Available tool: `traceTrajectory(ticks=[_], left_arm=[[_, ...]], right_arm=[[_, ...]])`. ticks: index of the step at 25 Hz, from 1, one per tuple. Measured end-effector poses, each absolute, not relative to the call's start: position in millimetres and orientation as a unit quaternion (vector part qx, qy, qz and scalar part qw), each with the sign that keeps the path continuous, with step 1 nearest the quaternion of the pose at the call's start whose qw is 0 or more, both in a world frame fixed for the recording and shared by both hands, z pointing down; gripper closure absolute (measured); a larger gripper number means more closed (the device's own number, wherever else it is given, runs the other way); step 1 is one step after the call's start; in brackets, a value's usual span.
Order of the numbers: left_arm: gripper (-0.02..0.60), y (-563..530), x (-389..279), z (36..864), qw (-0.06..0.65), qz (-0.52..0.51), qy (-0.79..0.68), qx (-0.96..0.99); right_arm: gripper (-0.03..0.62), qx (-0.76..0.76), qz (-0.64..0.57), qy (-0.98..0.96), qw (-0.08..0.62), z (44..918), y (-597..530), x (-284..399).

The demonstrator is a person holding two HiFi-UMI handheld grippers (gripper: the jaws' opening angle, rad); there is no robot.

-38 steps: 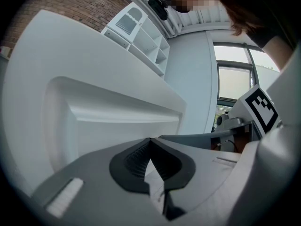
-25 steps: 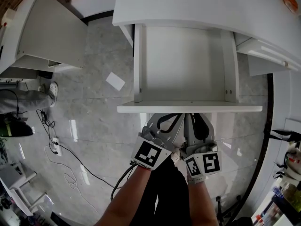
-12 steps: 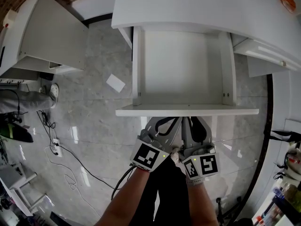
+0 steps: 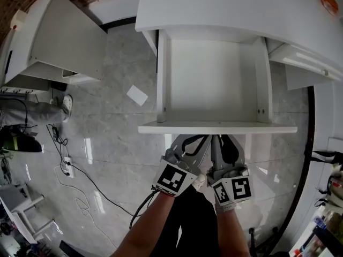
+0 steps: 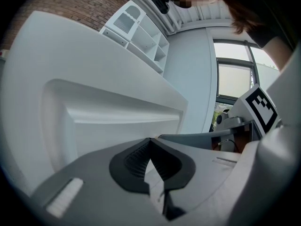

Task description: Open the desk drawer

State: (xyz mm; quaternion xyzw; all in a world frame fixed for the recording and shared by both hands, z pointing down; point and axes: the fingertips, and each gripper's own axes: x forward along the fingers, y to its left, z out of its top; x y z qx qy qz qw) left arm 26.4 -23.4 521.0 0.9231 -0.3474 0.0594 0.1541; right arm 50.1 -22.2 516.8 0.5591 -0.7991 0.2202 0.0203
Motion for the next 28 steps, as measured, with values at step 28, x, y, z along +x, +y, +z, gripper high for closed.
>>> traceTrajectory(ticks=[28], left_arm=[[0.582,16.8,6.5,525.5,0.200,0.058,-0.392,0.896]], right_arm=[[0.574,0.519,0.212,-0.828,-0.024,492.3,2.7,67.6]])
